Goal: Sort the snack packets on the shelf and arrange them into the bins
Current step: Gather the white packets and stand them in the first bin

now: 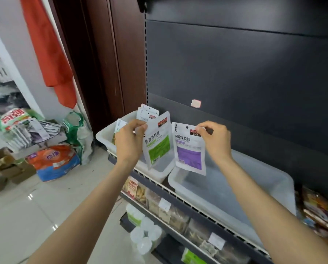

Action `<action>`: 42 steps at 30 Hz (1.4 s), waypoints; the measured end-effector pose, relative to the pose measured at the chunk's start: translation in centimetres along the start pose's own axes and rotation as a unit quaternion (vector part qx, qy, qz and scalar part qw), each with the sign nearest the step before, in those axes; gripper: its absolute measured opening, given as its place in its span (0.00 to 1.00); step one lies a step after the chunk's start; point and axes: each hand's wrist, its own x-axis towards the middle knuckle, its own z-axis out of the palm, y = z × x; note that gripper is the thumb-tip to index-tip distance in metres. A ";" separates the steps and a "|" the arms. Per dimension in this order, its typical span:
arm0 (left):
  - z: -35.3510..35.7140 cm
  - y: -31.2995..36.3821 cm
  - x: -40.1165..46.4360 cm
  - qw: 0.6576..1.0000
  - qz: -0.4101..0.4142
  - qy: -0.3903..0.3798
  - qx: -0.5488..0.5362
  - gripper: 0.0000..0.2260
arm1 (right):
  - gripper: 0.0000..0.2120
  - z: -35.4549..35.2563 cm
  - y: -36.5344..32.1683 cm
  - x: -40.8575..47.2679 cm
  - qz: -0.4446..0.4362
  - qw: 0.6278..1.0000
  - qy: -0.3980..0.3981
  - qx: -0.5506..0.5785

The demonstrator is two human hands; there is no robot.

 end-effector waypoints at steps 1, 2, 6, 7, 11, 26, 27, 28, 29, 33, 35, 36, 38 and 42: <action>-1.2 -0.9 1.4 1.000 0.001 -0.010 -0.003 0.08 | 0.05 1.5 -0.8 0.2 0.008 1.000 0.009 0.000; -2.3 -1.8 2.7 1.000 0.004 -0.017 -0.011 0.08 | 0.05 2.7 -1.7 0.4 0.015 1.000 0.017 0.001; -5.7 -5.7 7.3 1.000 -0.005 -0.011 -0.015 0.07 | 0.05 7.6 -4.9 1.4 0.020 0.999 0.031 -0.006; -6.3 -6.6 7.9 1.000 -0.014 -0.008 -0.016 0.08 | 0.05 8.7 -5.4 1.6 0.022 0.999 0.029 -0.009; -7.9 -9.3 11.0 1.000 -0.021 -0.009 -0.015 0.07 | 0.06 12.9 -6.6 2.7 0.034 0.999 0.023 -0.017; -6.4 -18.2 24.7 0.982 0.022 -0.185 0.011 0.07 | 0.05 22.2 -5.5 9.5 0.074 0.997 -0.018 -0.008; -6.0 -18.8 25.1 0.976 0.021 -0.215 0.015 0.06 | 0.05 22.5 -5.6 9.7 0.073 0.997 -0.025 -0.018; -5.6 -19.3 25.6 0.969 0.024 -0.246 0.021 0.06 | 0.05 22.7 -5.7 10.0 0.071 0.997 -0.028 -0.029; -5.1 -19.8 26.0 0.960 0.032 -0.276 0.030 0.06 | 0.05 23.0 -5.8 10.2 0.070 0.996 -0.025 -0.040; -3.7 -22.0 27.1 0.925 0.069 -0.358 0.108 0.06 | 0.05 23.6 -6.6 10.3 0.087 0.994 0.011 -0.059; -3.3 -23.3 27.5 0.905 0.080 -0.394 0.137 0.06 | 0.05 23.8 -6.9 9.8 0.101 0.993 0.030 -0.057; -3.3 -23.6 27.7 0.899 0.089 -0.406 0.142 0.07 | 0.05 23.9 -7.1 9.6 0.104 0.992 0.039 -0.057; -3.5 -23.9 28.4 0.889 0.117 -0.420 0.142 0.07 | 0.05 24.3 -8.0 9.5 0.112 0.991 0.050 -0.050; -4.2 -24.3 29.5 0.874 0.170 -0.436 0.132 0.12 | 0.06 25.6 -9.8 9.3 0.105 0.992 0.064 -0.034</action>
